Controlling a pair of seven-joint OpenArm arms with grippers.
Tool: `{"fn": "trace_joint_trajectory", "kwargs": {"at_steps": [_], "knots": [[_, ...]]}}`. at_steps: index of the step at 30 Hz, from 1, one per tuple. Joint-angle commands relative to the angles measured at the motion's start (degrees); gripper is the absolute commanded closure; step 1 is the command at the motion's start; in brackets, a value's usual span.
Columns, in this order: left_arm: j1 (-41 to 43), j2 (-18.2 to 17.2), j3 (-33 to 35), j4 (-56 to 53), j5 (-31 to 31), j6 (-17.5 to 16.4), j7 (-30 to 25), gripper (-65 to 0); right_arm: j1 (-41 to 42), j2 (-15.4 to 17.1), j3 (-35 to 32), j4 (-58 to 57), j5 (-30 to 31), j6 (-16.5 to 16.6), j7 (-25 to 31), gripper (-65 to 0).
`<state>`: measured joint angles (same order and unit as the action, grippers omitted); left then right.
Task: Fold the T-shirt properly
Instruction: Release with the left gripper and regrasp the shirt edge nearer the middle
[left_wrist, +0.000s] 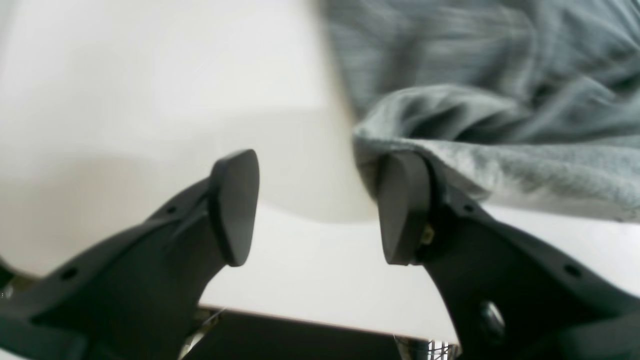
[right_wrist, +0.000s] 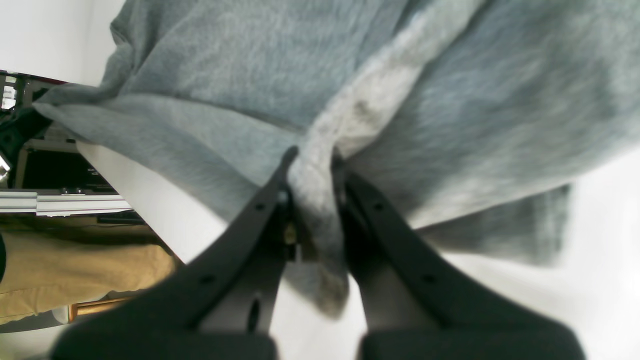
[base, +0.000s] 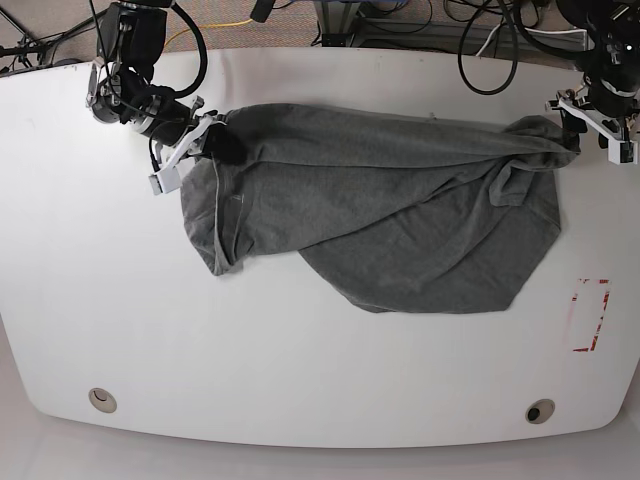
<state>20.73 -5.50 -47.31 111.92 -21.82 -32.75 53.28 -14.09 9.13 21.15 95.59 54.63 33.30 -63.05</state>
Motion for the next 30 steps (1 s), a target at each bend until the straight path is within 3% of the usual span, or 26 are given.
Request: {"fn": "trace_joint_trajectory", "kwargs": {"at_steps": [1, 7, 14, 20, 27, 30], "knots": [[-0.6, -0.6, -1.3, 1.2, -3.9, -0.2, 1.0, -35.1, 0.3, 0.4, 0.2, 1.2, 1.4, 0.6, 1.0, 0.0], [-4.0, -1.0, -1.3, 0.9, -7.9, -0.2, 6.4, -35.1, 0.4, 0.5, 0.2, 1.2, 1.4, 0.6, 1.0, 0.0], [-4.2, -1.0, 2.8, 1.3, -8.8, -0.5, 6.7, -34.7, 0.4, 0.4, 0.2, 1.2, 1.3, 0.6, 1.2, 0.0], [-3.9, -3.8, 3.2, 1.2, -16.3, -5.4, 6.7, -34.6, 0.6, 0.3, 0.2, 1.2, 1.3, 0.6, 1.2, 0.0], [-5.7, -8.3, 7.4, 1.4, -22.0, -5.4, 6.7, -34.6, 1.0, 0.3, 0.2, 1.2, 1.3, 0.6, 1.2, 0.0], [-7.9, -9.1, 9.6, 1.0, -20.2, -1.0, 6.7, -34.6, 1.1, 0.3, 0.2, 1.2, 1.3, 0.6, 1.2, 0.0]]}}
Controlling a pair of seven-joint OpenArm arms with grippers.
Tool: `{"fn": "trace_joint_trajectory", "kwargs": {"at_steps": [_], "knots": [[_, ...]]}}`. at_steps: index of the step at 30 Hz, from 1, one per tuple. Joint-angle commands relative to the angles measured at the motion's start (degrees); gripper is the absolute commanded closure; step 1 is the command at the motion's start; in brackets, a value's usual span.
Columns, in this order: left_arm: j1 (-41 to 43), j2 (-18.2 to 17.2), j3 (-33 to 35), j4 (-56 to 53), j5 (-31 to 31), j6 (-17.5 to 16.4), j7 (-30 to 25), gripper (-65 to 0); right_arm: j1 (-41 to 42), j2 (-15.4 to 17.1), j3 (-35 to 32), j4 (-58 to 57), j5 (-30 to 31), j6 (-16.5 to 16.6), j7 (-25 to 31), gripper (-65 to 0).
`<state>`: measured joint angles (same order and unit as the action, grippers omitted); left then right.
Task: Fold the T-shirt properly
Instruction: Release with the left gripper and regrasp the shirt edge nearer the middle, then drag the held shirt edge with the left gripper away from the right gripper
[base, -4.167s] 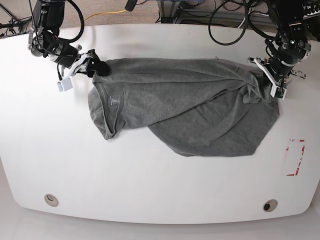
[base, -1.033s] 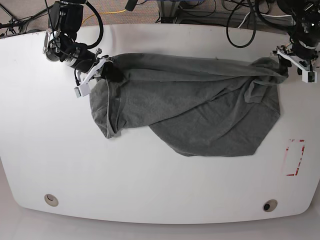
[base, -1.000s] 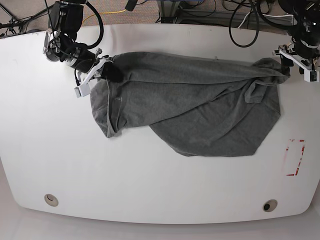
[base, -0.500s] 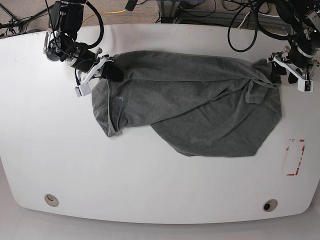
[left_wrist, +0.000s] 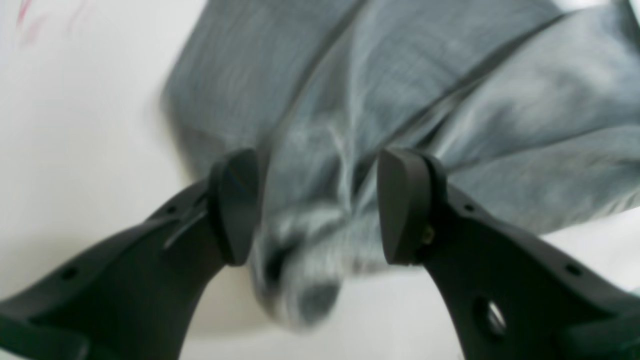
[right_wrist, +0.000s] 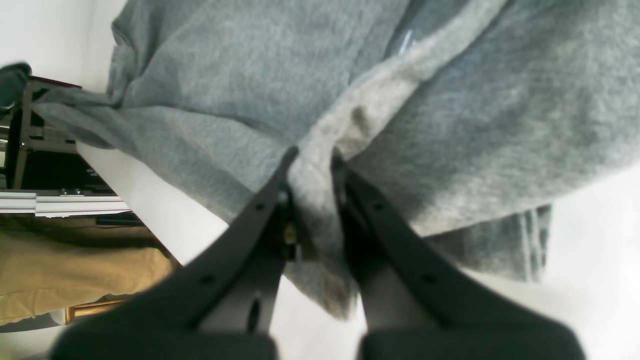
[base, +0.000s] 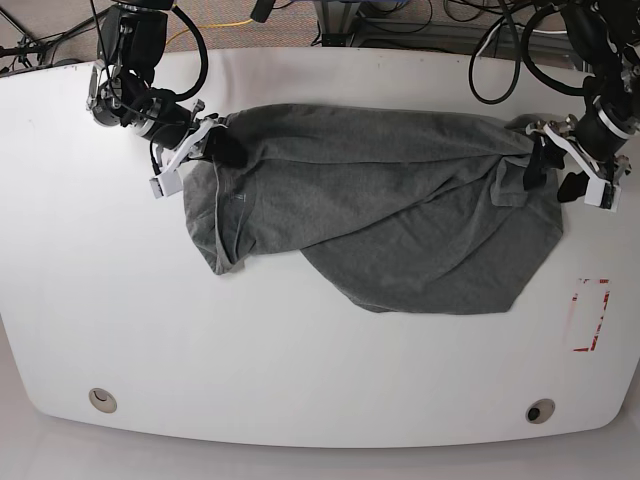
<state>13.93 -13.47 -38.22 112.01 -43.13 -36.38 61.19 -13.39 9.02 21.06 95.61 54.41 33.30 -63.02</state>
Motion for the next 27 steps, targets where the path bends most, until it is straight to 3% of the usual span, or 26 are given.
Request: {"fn": "trace_joint_trajectory", "kwargs": {"at_steps": [1, 4, 9, 15, 20, 27], "knots": [[-2.6, -1.1, 2.0, 0.8, 2.2, 5.3, -1.2, -34.9, 0.4, 0.4, 0.3, 1.1, 1.5, 0.6, 1.2, 0.0], [-6.1, -1.1, 7.4, 0.7, 6.3, 10.2, -1.2, -35.0, 0.9, 0.4, 0.3, 1.0, 1.5, 0.6, 1.2, 0.0], [-9.7, 0.5, 13.9, -2.9, 13.4, 11.4, -1.2, -35.0, 1.1, 0.4, 0.3, 0.9, 1.5, 0.4, 1.2, 0.0], [-12.8, 3.9, 18.5, -7.6, 25.2, 15.3, -1.2, -35.0, 1.0, 0.5, 0.4, 0.8, 1.5, 0.3, 1.3, 0.0], [-13.2, 6.0, 18.7, -11.0, 31.5, 15.2, -1.4, -35.0, 1.2, 0.6, 0.4, 0.8, 1.4, 0.3, 1.3, 0.0], [-12.7, 5.7, 18.7, -13.2, 33.1, 15.2, -1.5, -35.0, 1.2, 0.6, 0.5, 0.8, 1.4, 0.3, 1.3, 0.0]]}}
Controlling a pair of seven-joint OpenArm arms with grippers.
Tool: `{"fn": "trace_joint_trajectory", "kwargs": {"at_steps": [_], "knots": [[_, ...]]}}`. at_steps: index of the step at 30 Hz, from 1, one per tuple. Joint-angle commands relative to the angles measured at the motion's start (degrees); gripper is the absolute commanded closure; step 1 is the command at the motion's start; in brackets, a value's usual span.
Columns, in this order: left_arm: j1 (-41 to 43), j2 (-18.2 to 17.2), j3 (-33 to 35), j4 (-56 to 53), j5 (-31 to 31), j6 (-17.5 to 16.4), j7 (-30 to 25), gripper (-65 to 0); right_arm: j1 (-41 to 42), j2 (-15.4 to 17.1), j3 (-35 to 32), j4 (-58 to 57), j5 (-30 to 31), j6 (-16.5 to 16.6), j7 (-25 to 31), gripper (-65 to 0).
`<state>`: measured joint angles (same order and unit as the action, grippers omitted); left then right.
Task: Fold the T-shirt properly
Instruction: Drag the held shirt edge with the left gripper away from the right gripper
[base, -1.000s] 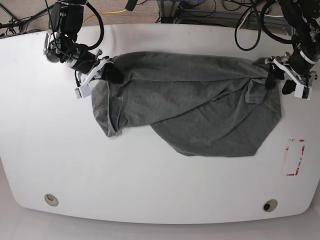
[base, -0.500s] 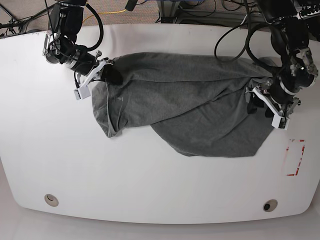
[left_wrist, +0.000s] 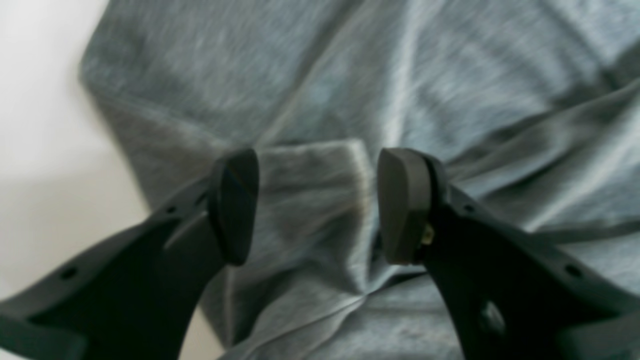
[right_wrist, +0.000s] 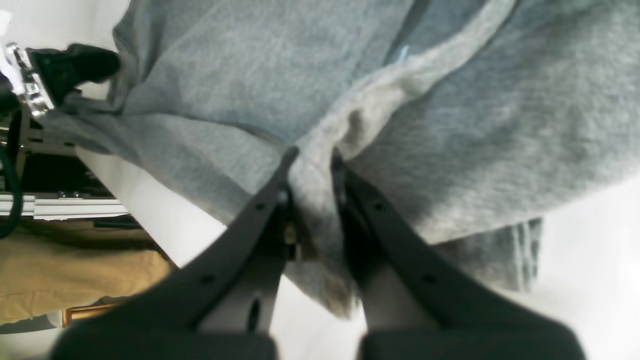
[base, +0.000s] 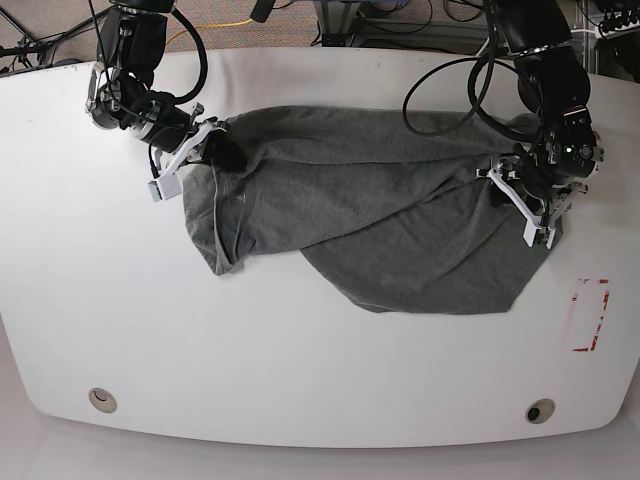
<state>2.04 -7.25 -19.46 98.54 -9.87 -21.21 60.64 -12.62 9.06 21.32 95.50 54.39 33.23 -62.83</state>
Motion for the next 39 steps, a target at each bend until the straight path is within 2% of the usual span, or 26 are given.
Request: {"fn": "trace_joint_trajectory", "kwargs": {"at_steps": [1, 8, 19, 21, 27, 32, 39], "knots": [[-0.9, -0.5, -0.1, -0.2, -0.3, -0.1, -0.9, -35.0, 0.4, 0.6, 0.3, 0.9, 1.4, 0.5, 1.1, 0.0], [-1.1, -0.4, -0.1, -2.8, -0.1, -4.6, -0.9, -35.0, 0.4, 0.4, 0.0, 0.9, 1.4, 0.6, 1.1, 0.0], [-0.8, -0.5, 1.1, -2.7, -0.1, -4.9, -0.9, -34.0, 0.4, 0.5, 0.0, 0.9, 1.4, 0.6, 1.1, 0.0], [-0.8, -0.6, 1.1, -2.8, -0.1, -4.9, -0.9, -29.0, 0.4, 0.5, 0.0, 0.9, 1.4, 0.6, 1.1, 0.0], [-0.8, -1.7, 1.1, -2.9, 0.0, -4.6, -0.9, -4.4, 0.4, 0.5, 0.3, 0.9, 1.4, 0.6, 1.1, 0.0], [-1.0, -1.7, 1.0, -2.4, 0.0, -4.6, -0.9, -1.5, 0.4, 0.6, 0.4, 0.9, 1.4, 0.6, 1.1, 0.0], [-0.9, -1.7, -5.0, 5.2, 0.0, -4.6, -0.6, 0.0, 0.4, 0.6, 2.5, 1.0, 1.9, 0.5, 1.1, 0.0]]}}
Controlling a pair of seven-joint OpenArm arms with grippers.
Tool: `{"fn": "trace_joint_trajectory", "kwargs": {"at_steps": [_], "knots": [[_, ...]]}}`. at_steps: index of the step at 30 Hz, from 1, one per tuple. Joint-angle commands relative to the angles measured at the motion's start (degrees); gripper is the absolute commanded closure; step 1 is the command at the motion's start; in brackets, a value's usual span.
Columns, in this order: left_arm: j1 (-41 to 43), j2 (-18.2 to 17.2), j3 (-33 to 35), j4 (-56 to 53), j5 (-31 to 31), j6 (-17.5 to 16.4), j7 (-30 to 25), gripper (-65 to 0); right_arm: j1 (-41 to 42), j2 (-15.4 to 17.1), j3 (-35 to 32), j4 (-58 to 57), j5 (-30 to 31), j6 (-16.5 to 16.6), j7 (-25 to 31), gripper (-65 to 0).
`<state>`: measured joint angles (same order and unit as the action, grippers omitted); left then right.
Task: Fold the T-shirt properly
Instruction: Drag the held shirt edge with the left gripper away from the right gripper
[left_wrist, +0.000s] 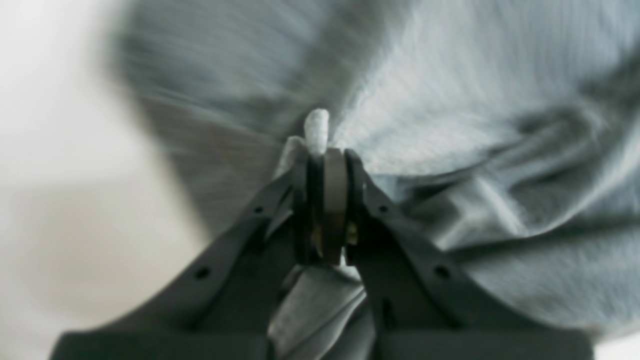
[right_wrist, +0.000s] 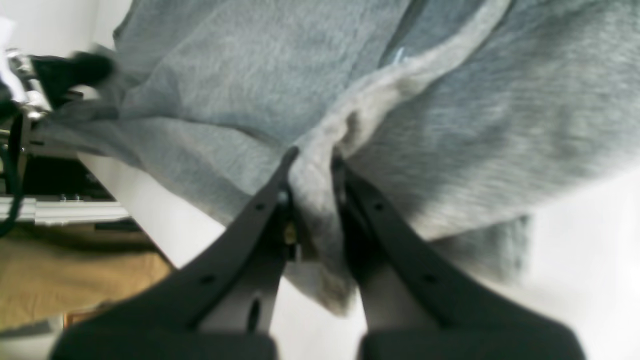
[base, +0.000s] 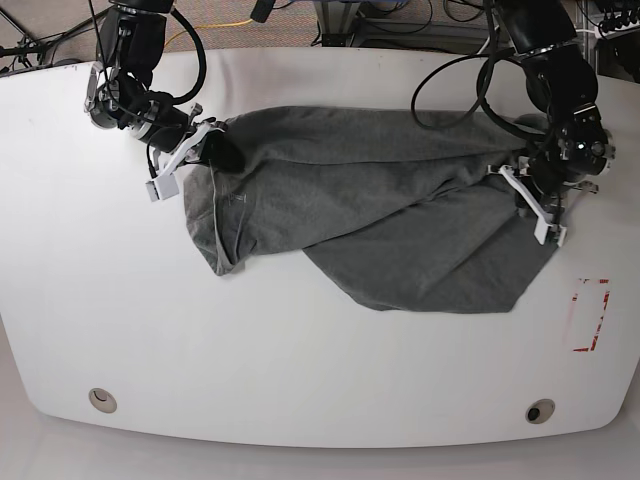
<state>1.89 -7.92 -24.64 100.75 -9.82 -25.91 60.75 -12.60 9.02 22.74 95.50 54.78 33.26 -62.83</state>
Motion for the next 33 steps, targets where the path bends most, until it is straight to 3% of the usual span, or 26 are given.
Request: {"fn": "trace_joint_trajectory", "kwargs": {"at_steps": [1, 11, 20, 24, 29, 33], "knots": [[-0.6, -1.1, 0.2, 4.1, -0.1, 0.0, -0.7, 0.0, 0.4, 0.6, 1.4, 1.0, 1.5, 0.5, 1.1, 0.0], [3.1, -3.9, -0.4, 12.2, -0.4, -0.8, -0.7, 0.0, 1.3, 1.5, 2.2, 0.9, 1.1, 0.2, 1.1, 0.0], [3.3, -3.9, -8.2, 12.3, -0.2, -11.7, 1.7, 0.0, 3.3, 1.6, 2.3, -3.9, -1.8, 0.1, 1.1, 0.0], [3.3, -3.9, -11.3, 12.3, -0.2, -14.1, 6.5, -10.0, 3.2, 1.6, 2.3, -4.3, -1.7, 0.1, 1.1, 0.0], [3.7, -3.6, -13.5, 12.4, -0.2, -14.1, 7.8, -28.1, 3.6, 1.4, 2.1, -4.3, -1.8, 0.1, 1.1, 0.0], [6.8, -3.6, -15.5, 12.4, -0.5, -14.1, 7.8, -35.0, 3.6, 1.3, 2.0, -4.4, -1.8, 0.1, 1.1, 0.0]]}}
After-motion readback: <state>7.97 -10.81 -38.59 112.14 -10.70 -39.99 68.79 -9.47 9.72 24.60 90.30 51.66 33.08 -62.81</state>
